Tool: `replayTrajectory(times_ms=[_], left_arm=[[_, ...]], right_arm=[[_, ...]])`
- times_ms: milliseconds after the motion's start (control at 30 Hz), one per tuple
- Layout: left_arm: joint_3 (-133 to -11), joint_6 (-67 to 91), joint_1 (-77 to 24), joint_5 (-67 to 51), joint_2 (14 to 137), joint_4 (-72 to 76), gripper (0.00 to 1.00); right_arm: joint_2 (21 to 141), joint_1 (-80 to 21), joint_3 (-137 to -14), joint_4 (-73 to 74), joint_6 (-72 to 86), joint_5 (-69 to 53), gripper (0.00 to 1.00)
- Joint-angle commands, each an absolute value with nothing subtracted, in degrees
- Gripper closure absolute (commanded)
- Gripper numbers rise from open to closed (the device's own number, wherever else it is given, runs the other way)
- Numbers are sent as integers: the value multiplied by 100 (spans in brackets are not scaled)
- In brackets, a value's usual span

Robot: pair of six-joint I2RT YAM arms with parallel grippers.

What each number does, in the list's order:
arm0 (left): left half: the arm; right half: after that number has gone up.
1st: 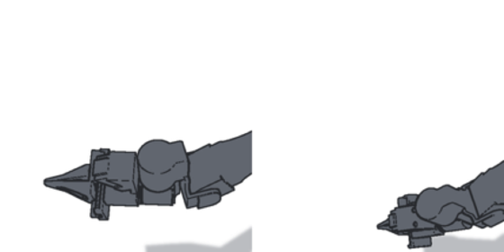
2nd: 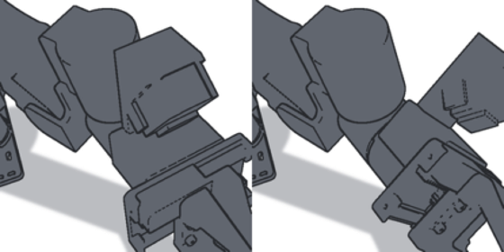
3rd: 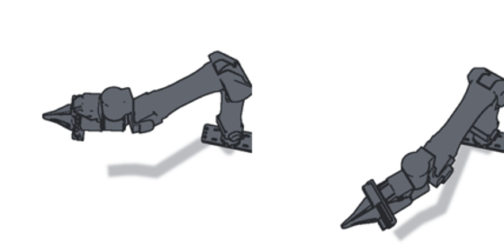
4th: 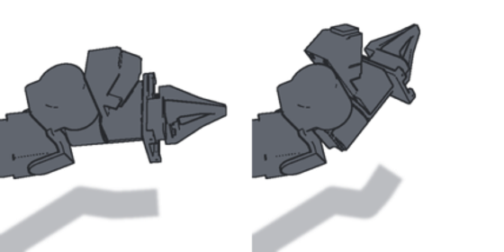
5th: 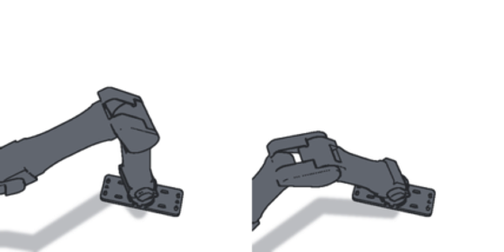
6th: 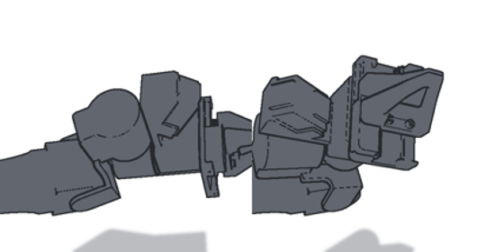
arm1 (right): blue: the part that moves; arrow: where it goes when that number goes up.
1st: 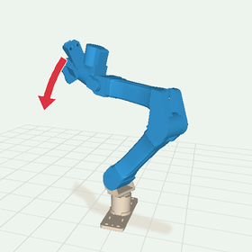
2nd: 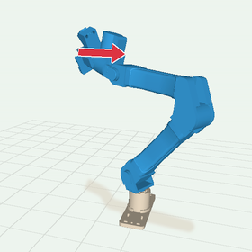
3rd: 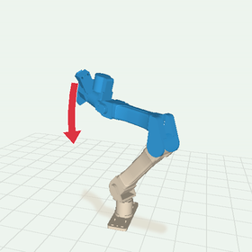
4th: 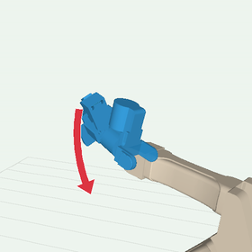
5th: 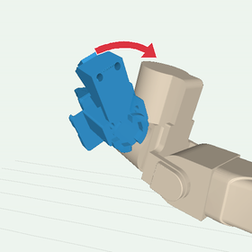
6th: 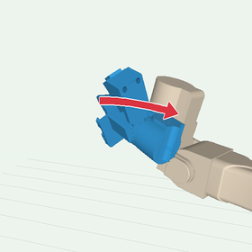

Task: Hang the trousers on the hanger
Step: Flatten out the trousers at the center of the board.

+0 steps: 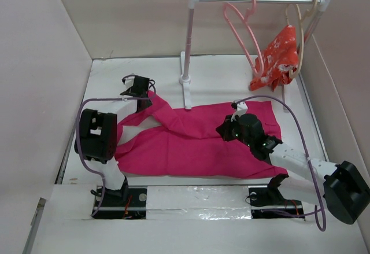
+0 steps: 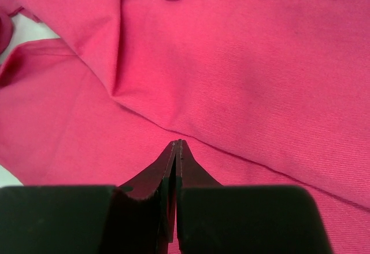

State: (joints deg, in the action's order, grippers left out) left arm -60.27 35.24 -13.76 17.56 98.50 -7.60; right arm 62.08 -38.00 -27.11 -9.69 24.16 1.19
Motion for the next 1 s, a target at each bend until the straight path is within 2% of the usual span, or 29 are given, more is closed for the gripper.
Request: replayTrajectory(times_ms=[0, 200, 400, 433, 467, 533, 767, 967], left_arm=[[-6416, 3305, -1345, 2039, 10019, -1046, 66], [-6425, 3340, -1345, 2162, 10309, -1142, 67], [-6355, 3472, -1283, 2303, 10301, -1231, 74], [-6320, 3480, -1283, 2285, 10222, -1178, 76], [-6293, 3480, -1283, 2294, 10187, -1160, 90], [-6267, 3463, -1283, 2268, 10151, -1134, 100], [-6512, 3393, -1230, 2320, 9836, -1274, 100], [-7198, 3024, -1107, 2426, 9615, -1722, 100]], right_arm=[[6135, -3911, -2628, -1485, 2382, 334, 94], [6126, -3911, -2619, -1476, 2391, 352, 93], [6012, -3911, -2549, -1467, 2417, 509, 92], [5994, -3911, -2549, -1494, 2408, 536, 92], [5994, -3911, -2558, -1485, 2400, 519, 92], [5994, -3911, -2610, -1354, 2382, 519, 91], [5907, -3911, -2540, -1345, 2399, 597, 90], [5933, -3911, -2575, -1318, 2391, 624, 89]])
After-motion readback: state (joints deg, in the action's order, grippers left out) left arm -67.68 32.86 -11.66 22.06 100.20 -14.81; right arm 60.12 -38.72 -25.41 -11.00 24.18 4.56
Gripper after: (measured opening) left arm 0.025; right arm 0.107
